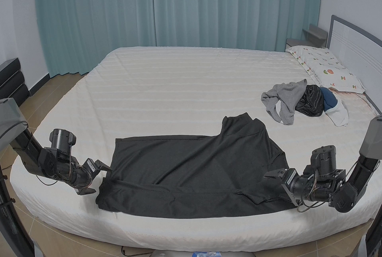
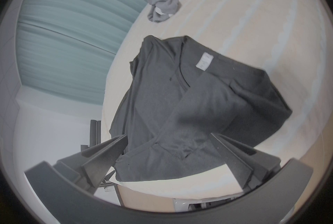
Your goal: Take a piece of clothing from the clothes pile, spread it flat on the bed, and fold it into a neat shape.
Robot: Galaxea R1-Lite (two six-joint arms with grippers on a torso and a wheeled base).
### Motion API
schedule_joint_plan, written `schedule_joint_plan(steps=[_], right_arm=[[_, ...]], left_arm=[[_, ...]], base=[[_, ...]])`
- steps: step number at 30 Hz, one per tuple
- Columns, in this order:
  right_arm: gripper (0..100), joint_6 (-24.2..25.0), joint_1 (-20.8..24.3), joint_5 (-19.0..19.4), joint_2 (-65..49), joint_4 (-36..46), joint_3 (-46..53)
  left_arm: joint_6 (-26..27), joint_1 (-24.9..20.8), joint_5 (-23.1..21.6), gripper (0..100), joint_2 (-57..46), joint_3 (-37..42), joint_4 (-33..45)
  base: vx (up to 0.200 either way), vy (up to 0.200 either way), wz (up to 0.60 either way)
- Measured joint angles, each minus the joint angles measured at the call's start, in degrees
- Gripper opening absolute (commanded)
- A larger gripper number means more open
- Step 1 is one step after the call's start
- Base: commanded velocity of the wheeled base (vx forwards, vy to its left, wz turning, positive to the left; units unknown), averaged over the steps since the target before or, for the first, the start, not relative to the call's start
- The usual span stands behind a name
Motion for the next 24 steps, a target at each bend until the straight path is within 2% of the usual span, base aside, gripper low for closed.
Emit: schedule_joint_plan(steps=[5, 12, 24], right_arm=[[100, 3.29, 2.54, -1.4, 2.16, -0.95, 0.52], [100, 3.62, 3.11, -2.04, 4.9, -5.25, 0.9], [100, 3.73, 2.8, -3.91, 7.85, -5.58, 0.61]], left_arm=[[0.05, 0.09, -0.11, 100, -0.09, 1.15, -0.57], [0.07, 0.11, -0.17, 100, -0.2, 1.58, -0.66], [0.1, 0.11, -0.17, 100, -0.22, 1.65, -0.66]], base=[[0.0, 0.0, 0.0], [0.0, 0.0, 0.0], [0.0, 0.0, 0.0]])
